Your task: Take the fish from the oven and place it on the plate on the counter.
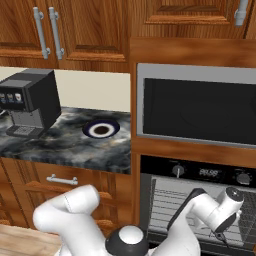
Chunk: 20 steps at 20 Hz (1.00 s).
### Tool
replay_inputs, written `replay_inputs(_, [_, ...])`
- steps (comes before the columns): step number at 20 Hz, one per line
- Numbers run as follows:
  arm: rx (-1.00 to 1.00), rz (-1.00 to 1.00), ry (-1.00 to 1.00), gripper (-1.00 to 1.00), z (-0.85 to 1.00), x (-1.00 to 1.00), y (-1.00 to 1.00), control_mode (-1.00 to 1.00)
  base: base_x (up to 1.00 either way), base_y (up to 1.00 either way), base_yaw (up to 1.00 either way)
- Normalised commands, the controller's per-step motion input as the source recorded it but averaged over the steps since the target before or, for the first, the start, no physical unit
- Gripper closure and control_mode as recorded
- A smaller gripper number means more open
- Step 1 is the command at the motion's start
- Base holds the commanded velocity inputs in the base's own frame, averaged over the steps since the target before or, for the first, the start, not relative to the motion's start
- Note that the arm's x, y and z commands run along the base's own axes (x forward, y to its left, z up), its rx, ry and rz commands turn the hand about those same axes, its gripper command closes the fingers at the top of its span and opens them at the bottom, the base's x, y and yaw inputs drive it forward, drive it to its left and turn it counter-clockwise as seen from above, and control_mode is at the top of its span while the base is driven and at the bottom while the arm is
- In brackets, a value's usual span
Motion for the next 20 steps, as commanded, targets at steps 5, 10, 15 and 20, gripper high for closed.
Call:
replay_inputs(5, [0.00, -0.10, 0.03, -1.00, -0.36, 0.52, 0.00, -1.00, 0.00, 0.00, 0.00])
replay_inputs(10, [0.00, -0.08, 0.00, -1.00, -0.35, 0.31, -0.09, -1.00, 0.00, 0.00, 0.00])
replay_inputs(15, [0.00, -0.05, 0.00, -1.00, -0.22, 0.02, -0.31, -1.00, 0.00, 0.00, 0.00])
replay_inputs(20, [0.00, -0.04, 0.02, -1.00, -0.21, 0.10, -0.39, -1.00, 0.00, 0.00, 0.00])
